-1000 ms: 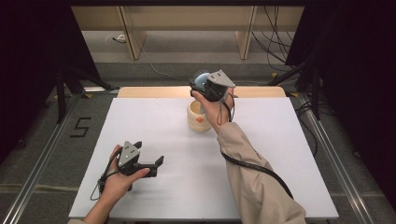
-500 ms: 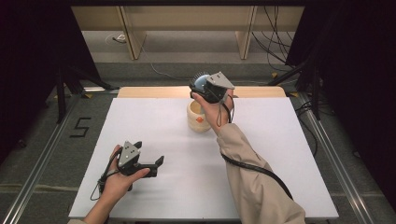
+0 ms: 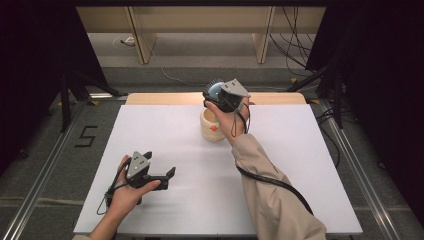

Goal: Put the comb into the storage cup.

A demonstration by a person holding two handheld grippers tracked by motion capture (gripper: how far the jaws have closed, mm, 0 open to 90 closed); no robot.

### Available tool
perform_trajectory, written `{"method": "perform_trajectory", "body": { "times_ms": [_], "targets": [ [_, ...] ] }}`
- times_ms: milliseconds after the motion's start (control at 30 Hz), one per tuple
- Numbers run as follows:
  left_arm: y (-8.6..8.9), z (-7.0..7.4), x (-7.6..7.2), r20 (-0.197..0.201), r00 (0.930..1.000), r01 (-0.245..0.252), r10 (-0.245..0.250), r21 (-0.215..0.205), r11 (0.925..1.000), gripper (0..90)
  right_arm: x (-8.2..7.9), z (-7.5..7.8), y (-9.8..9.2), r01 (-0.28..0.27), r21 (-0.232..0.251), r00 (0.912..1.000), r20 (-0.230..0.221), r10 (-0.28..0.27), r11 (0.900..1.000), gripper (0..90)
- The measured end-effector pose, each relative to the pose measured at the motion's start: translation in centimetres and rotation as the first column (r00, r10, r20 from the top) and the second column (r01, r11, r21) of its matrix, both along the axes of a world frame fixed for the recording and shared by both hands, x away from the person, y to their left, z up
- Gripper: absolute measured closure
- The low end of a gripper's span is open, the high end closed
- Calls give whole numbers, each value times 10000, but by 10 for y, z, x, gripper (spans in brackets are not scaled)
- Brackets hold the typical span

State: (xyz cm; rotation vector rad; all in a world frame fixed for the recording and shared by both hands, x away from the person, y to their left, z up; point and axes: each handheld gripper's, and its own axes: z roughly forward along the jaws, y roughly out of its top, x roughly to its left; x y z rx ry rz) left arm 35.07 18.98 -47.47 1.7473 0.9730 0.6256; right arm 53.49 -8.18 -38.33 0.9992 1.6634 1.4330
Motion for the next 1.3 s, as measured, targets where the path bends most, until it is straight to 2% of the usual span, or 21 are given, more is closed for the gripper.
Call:
{"method": "perform_trajectory", "body": {
  "times_ms": [367,767,1300],
  "targets": [
    [0,0,0,-6,10000,-2,2,0,10000,3,-1,-8,1,-39,-89,9999,-109,38,10000,202],
    [0,0,0,13,10000,4,-4,18,10000,3,-6,-7,1,-154,-328,9998,-107,151,9993,199],
    [-1,0,0,3,10000,7,-7,21,10000,3,-16,-9,-8,-233,-201,9985,-500,223,9995,186]
  ]
}}
